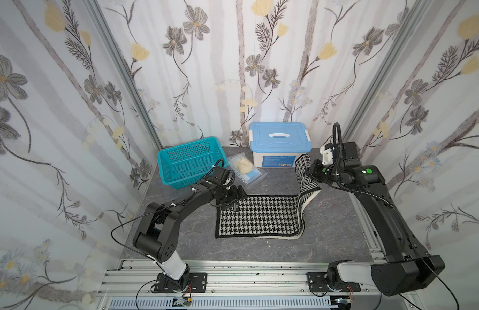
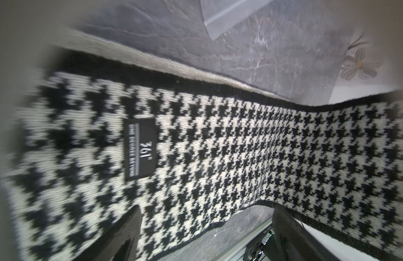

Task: Roll up the scarf and place it into the basket
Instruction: Fold the scarf at the center of the board.

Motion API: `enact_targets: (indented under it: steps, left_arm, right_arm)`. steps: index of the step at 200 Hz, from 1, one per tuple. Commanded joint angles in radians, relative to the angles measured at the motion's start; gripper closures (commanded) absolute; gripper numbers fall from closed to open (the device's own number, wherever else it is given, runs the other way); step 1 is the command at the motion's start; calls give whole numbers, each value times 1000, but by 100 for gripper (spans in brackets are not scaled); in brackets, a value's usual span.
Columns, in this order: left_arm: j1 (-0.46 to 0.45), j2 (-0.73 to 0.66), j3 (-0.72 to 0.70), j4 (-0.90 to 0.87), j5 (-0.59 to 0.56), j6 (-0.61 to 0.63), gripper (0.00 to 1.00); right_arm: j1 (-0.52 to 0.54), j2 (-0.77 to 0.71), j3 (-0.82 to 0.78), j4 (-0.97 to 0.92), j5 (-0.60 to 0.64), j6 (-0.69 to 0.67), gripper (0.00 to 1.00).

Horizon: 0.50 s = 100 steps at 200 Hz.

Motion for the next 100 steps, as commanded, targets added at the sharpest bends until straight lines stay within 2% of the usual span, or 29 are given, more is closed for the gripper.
enact_targets:
  steps: [1,42,84,100]
  left_arm:
    - [50,-56,-58,-91,14,84,9]
    - [172,-151,-303,34,63,27,11]
    - [255,-138,-401,101,100,37,11]
    - [267,-131,-431,152,121,8,15]
  right_arm:
    - [35,39,58,-1,73,34,100]
    - [163,100,170,-61,127,77,100]
    - [316,201,206,-59,149,147,100]
    - [360,235,206,-39,140,171,100]
